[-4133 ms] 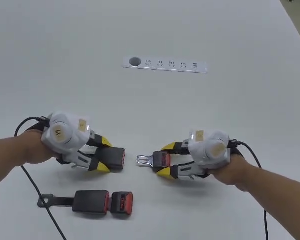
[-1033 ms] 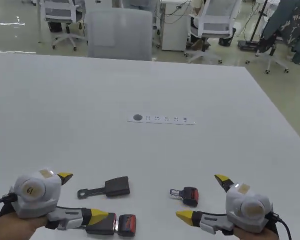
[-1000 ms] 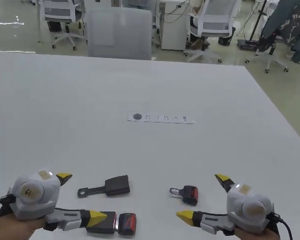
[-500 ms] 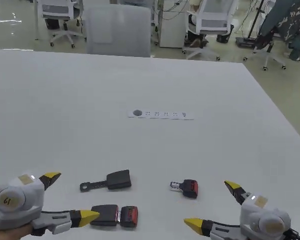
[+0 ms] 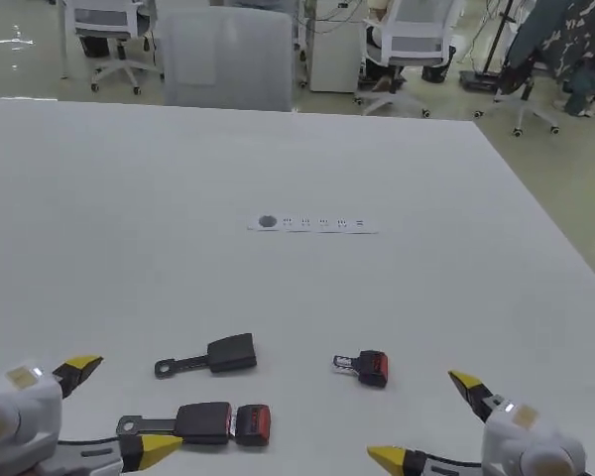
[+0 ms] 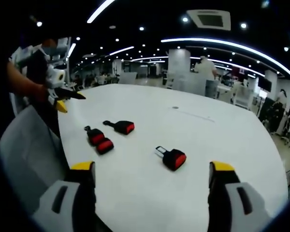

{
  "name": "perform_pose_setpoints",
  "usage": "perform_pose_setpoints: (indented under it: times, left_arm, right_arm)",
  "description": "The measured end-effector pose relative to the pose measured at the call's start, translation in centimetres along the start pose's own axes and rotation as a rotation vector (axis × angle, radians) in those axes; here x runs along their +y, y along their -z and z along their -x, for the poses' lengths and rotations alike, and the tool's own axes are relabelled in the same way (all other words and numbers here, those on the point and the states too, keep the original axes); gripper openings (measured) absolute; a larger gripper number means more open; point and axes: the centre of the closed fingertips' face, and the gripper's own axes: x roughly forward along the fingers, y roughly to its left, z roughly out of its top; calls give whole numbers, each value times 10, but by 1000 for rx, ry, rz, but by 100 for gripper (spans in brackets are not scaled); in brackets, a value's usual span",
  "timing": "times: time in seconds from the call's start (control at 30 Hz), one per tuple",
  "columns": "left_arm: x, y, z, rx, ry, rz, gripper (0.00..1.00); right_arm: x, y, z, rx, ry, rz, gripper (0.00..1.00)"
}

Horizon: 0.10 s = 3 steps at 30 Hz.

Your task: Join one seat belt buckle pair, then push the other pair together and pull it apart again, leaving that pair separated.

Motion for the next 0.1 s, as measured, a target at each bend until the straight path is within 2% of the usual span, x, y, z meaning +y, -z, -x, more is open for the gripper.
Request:
perform_pose_setpoints:
  times: [0.1]
  left_arm:
    - [2, 3, 2, -2, 0, 11, 100]
  right_arm:
    - [1, 1, 1, 0, 0, -2, 98]
